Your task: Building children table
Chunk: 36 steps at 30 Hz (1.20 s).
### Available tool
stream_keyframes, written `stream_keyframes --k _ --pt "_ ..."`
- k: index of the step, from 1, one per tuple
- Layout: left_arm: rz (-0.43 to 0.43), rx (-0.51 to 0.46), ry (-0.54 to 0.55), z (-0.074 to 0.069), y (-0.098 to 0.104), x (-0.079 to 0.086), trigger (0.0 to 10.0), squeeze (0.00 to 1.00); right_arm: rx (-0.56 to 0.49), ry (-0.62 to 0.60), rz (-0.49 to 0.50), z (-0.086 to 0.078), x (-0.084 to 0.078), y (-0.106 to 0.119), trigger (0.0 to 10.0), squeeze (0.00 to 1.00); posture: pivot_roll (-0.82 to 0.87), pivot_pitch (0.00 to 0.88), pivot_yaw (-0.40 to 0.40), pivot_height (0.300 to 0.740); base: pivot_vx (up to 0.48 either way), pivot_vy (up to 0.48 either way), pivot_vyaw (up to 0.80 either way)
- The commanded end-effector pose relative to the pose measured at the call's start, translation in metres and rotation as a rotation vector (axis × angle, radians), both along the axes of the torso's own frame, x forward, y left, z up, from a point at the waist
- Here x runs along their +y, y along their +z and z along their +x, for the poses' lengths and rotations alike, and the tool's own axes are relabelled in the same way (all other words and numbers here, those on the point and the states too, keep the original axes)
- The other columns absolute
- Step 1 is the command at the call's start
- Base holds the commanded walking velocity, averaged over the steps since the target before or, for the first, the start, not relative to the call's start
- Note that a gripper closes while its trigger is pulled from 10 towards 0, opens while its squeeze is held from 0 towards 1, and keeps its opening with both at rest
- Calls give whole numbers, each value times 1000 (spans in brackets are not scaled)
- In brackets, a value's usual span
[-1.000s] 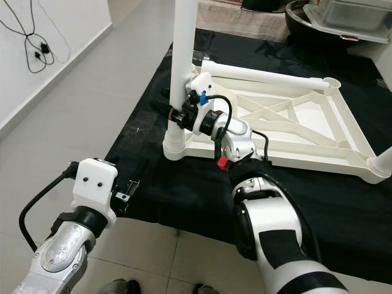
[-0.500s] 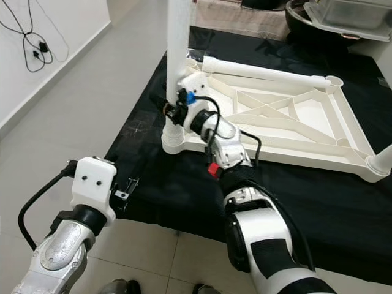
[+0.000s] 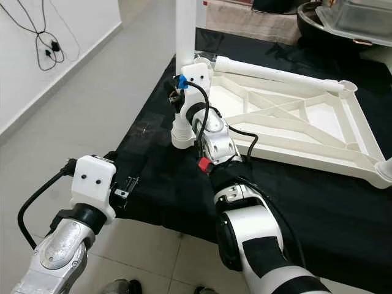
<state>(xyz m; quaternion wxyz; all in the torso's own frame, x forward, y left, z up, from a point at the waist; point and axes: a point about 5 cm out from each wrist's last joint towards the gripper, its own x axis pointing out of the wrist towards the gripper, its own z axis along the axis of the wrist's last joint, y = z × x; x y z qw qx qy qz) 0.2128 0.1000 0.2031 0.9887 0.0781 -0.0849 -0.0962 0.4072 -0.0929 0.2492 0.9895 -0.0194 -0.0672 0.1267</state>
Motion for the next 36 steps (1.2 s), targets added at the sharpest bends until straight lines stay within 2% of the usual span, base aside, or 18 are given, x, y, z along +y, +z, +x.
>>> stream_keyframes --k 1,2,3,4,5,7,9,10,12,16,19,22,26,30,33,35,36 --pt "18 11 1 0 -4 0 10000 0 135 -112 -30 0 -20 -34 10000 0 138 164 -70 740 0 0 0" --pt "19 9 -2 1 -4 0 10000 0 157 -191 -5 -2 -24 -40 10000 0 138 164 -68 740 0 0 0" --pt "19 9 -2 1 -4 0 10000 0 157 -191 -5 -2 -24 -40 10000 0 138 164 -68 740 0 0 0" --pt "21 7 -3 1 -4 0 10000 0 174 -269 25 -4 -28 -45 10000 0 138 163 -72 740 0 0 0" --pt "21 7 -3 1 -4 0 10000 0 174 -269 25 -4 -28 -45 10000 0 138 163 -72 740 0 0 0" --pt "25 5 -3 2 -4 1 10000 0 187 -458 58 -11 -38 -54 10000 0 138 170 -71 740 0 0 0" --pt "28 5 -2 3 -4 2 10000 0 179 -555 90 -16 -42 -55 10000 0 138 170 -71 740 0 0 0" --pt "28 5 -2 3 -4 2 10000 0 179 -555 90 -16 -42 -55 10000 0 138 170 -71 740 0 0 0" --pt "27 5 -2 3 -4 2 10000 0 146 -584 153 -21 -39 -52 10000 0 140 172 -71 740 0 0 0" --pt "27 5 -4 3 -4 1 10000 0 114 -615 159 -24 -37 -48 10000 0 138 175 -68 740 0 0 0" --pt "28 5 -4 4 -4 2 10000 0 63 -677 114 -31 -30 -43 10000 0 139 176 -70 740 0 0 0" --pt "33 3 -3 5 -3 2 10000 0 48 -734 14 -37 -22 -45 10000 0 139 177 -70 740 0 0 0" --pt "33 2 -3 5 -4 2 10000 0 26 -790 -49 -41 -18 -44 10000 0 141 177 -72 740 0 0 0" --pt "32 2 -1 6 -4 3 10000 0 -36 -808 -43 -44 -13 -33 10000 0 139 177 -71 740 0 0 0" --pt "32 2 1 6 -4 3 10000 0 -80 -812 0 -45 -11 -20 10000 0 136 173 -72 740 0 0 0" --pt "31 0 1 7 -5 3 10000 0 -48 -811 50 -43 -10 -19 10000 0 131 171 -72 740 0 0 0" --pt "31 -1 2 8 -4 3 10000 0 5 -812 72 -42 -10 -25 10000 0 134 167 -74 740 0 0 0"
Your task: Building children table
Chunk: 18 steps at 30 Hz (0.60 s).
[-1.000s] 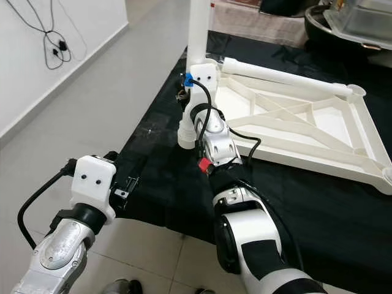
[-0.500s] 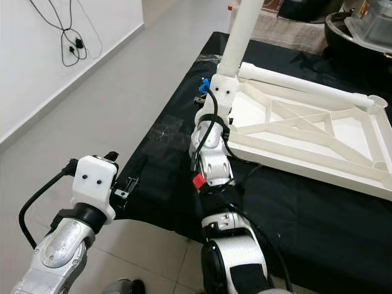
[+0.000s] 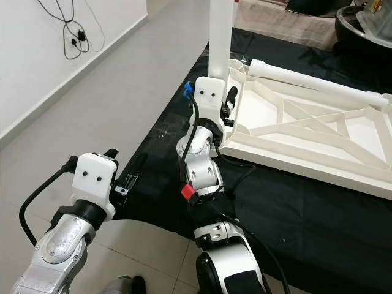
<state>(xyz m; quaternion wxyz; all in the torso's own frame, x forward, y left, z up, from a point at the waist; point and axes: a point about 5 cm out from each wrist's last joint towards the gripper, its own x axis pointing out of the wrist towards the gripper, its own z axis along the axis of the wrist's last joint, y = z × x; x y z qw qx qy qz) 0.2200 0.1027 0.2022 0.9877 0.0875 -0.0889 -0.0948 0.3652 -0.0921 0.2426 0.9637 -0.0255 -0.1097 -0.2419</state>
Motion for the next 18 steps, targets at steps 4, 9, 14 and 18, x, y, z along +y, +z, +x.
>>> stream_keyframes --k 4,9,14,18 --pt "12 5 -1 1 -3 -1 10000 0 191 -65 159 3 -14 -34 10000 0 138 165 -76 740 0 0 0" --pt "13 3 0 2 -3 0 10000 0 142 36 248 8 -13 -25 10000 0 133 161 -75 740 0 0 0" --pt "21 1 1 6 -2 2 10000 0 -114 317 222 14 -10 32 10000 0 128 152 -73 740 0 0 0" --pt "36 1 -8 8 -3 3 10000 0 -148 391 223 13 -7 42 10000 0 130 145 -73 740 0 0 0"
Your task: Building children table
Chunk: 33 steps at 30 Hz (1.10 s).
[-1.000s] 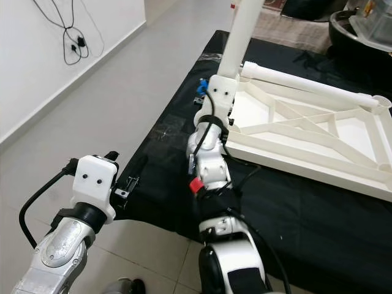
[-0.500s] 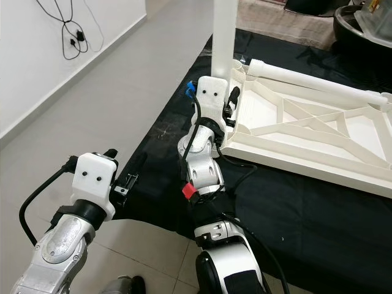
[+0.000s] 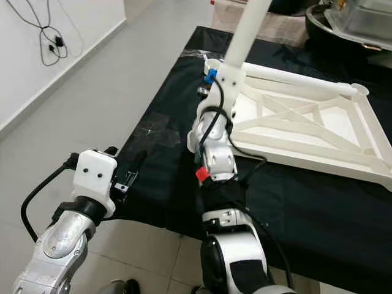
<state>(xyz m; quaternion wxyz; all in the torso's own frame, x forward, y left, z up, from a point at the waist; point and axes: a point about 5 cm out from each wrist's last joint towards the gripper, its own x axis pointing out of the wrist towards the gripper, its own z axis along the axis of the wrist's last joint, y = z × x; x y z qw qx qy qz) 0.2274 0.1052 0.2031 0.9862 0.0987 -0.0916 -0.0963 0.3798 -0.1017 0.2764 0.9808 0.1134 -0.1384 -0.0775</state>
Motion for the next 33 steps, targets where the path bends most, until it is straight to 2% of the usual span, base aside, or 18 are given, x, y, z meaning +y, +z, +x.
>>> stream_keyframes --k 1,2,4,5,9,10,11,12,16,18,24,25,29,33 --pt "28 17 -21 2 -4 0 10000 1000 -62 120 22 -3 7 14 10000 0 126 144 -69 740 0 0 0" --pt "28 17 -21 2 -4 0 10000 1000 -62 120 22 -3 7 14 10000 0 126 144 -69 740 0 0 0" --pt "55 39 -68 10 -7 2 10000 1000 -85 325 52 -13 19 17 10000 0 120 129 -63 740 0 0 0" --pt "76 61 -89 15 -9 3 10000 1000 -86 386 51 -19 24 14 10000 0 118 127 -61 740 0 0 0" --pt "136 92 -114 24 -14 4 10000 1000 -78 451 49 -26 31 8 10000 0 119 117 -56 740 0 0 0" --pt "179 108 -129 29 -17 5 10000 0 -84 485 38 -30 35 6 10000 0 117 116 -56 740 0 0 0" --pt "179 108 -129 29 -17 5 10000 0 -84 485 38 -30 35 6 10000 0 117 116 -56 740 0 0 0" --pt "242 114 -133 39 -18 11 10000 0 -94 560 32 -38 42 3 10000 0 114 106 -52 740 0 0 0" --pt "269 100 -129 46 -15 18 10000 0 -98 607 29 -42 46 2 10000 0 114 106 -52 740 0 0 0" --pt "306 72 -143 54 -10 20 10000 0 -97 656 20 -45 49 -3 10000 0 110 95 -45 740 0 0 0" --pt "306 75 -200 56 -12 14 10000 0 -91 703 21 -51 50 -4 10000 0 109 88 -45 740 0 0 0" --pt "299 77 -249 54 -14 8 10000 0 -89 728 19 -54 52 -6 10000 0 107 86 -43 740 0 0 0" --pt "294 66 -315 53 -15 0 10000 0 -75 761 21 -58 55 -9 10000 0 106 84 -42 740 0 0 0" --pt "298 54 -337 54 -15 -3 10000 0 -68 777 27 -61 56 -11 10000 0 105 83 -41 740 0 0 0"
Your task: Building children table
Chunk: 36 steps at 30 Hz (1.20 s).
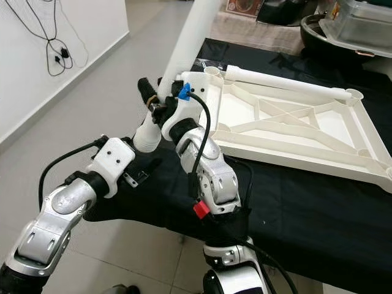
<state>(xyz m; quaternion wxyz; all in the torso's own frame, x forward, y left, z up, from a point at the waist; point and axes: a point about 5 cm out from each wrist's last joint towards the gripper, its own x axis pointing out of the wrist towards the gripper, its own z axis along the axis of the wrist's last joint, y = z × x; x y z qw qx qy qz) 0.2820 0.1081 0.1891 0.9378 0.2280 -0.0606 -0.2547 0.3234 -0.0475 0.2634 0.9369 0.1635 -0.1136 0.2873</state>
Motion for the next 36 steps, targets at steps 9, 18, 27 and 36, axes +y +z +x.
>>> stream_keyframes --k 9,18,27,36 --pt "-4 -35 -12 7 2 -3 10000 0 4 78 5 -13 5 -2 10000 0 98 77 -42 740 0 0 0" --pt "0 -54 13 10 2 1 10000 0 9 100 -9 -17 6 -3 10000 0 95 86 -40 740 0 0 0" --pt "-2 -57 2 10 -1 -1 10000 0 16 113 -9 -20 7 -3 10000 0 93 96 -41 740 0 0 0" --pt "-4 -67 -11 8 -2 -2 0 0 16 119 -11 -22 8 -3 10000 0 91 96 -44 740 0 0 0"
